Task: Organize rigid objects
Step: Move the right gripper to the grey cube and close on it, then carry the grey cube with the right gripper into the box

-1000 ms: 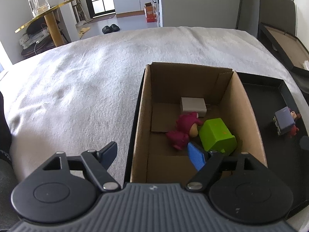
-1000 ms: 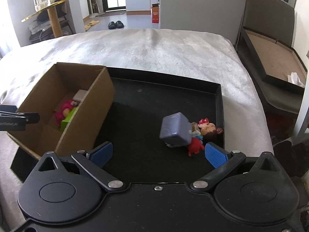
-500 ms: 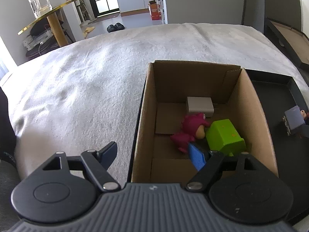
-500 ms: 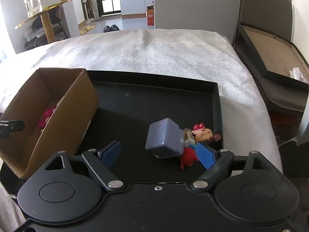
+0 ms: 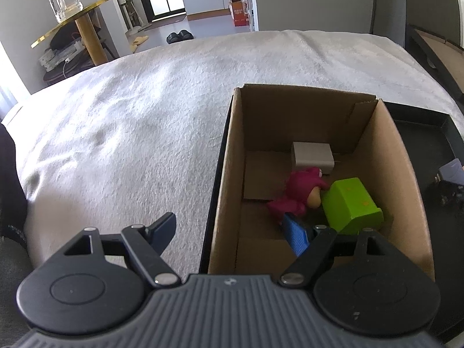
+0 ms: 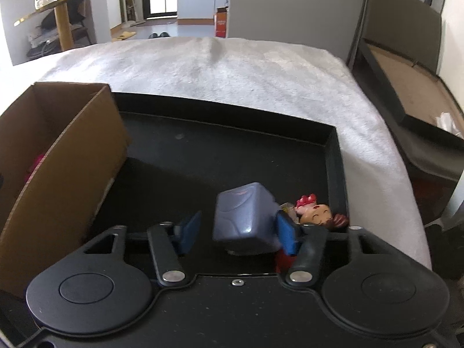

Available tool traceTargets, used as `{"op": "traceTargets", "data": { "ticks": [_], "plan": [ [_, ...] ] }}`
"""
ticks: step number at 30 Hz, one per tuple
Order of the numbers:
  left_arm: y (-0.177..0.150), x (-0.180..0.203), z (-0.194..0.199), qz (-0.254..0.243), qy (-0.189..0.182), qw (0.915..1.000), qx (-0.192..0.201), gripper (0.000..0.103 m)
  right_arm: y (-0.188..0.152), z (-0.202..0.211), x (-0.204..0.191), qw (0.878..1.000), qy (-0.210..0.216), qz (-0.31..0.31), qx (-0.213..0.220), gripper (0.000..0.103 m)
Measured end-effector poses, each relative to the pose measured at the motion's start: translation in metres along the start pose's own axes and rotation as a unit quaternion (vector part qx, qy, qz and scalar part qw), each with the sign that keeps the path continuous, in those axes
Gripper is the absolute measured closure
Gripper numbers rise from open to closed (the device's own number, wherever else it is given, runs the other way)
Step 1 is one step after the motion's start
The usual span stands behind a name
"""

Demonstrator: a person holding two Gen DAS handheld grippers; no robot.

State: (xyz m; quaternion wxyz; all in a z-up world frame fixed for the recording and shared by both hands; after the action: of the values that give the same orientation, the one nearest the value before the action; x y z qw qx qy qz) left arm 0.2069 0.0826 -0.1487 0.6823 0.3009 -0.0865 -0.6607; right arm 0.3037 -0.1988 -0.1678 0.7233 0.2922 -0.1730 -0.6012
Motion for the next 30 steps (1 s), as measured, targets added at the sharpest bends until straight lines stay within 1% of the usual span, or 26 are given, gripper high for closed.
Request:
{"op": "traceTargets", "data": {
  "ticks": [2, 5, 8, 14, 24, 27, 30],
  "plan": [
    [-0.001, 0.0, -0.001, 0.0, 0.0, 1.0, -0.001, 0.024, -0.001, -0.005, 0.005, 1.0, 0.015, -0.019, -0.017, 0.061],
    [-0.001, 0.0, -0.002, -0.001, -0.001, 1.0, -0.001, 0.024, -0.002, -0.003, 0.01, 0.999, 0.025, -0.034, -0.019, 0.061],
    [-0.001, 0.0, -0.002, 0.002, -0.001, 1.0, -0.001, 0.024, 0.0, -0.003, 0.015, 0.997, 0.036, -0.053, -0.03, 0.061],
    [-0.001, -0.002, -0.002, 0.004, -0.004, 1.0, -0.001, 0.024, 0.001, 0.005, 0.01, 0.998, 0.039, -0.047, -0.036, 0.061],
    [-0.005, -0.007, 0.002, 0.015, -0.015, 0.9997, 0.008, 0.024, 0.012, 0.031, -0.009, 0.998, 0.043, -0.029, -0.019, 0.061],
    [-0.006, -0.007, 0.003, 0.019, -0.018, 0.9995, 0.016, 0.024, 0.016, 0.04, -0.017, 0.999, 0.048, -0.023, -0.011, 0.061],
    [-0.008, -0.009, 0.002, 0.027, -0.016, 0.9994, 0.016, 0.027, 0.02, 0.049, -0.025, 0.998, 0.055, -0.01, -0.002, 0.061]
  ]
}}
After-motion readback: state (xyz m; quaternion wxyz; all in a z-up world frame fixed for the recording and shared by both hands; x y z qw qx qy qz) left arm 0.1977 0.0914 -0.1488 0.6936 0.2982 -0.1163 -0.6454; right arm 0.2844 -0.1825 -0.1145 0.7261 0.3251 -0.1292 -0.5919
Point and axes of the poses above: each gripper's, at about its wrist camera, not at the fingertips, and z roughly against the way its jaws point, x to its right, y to its top, the point moved 2 cm from there along -z, roughly the way its jaws point, and after that the axes turned 14 degrees about -z, right-handed, at the moved point
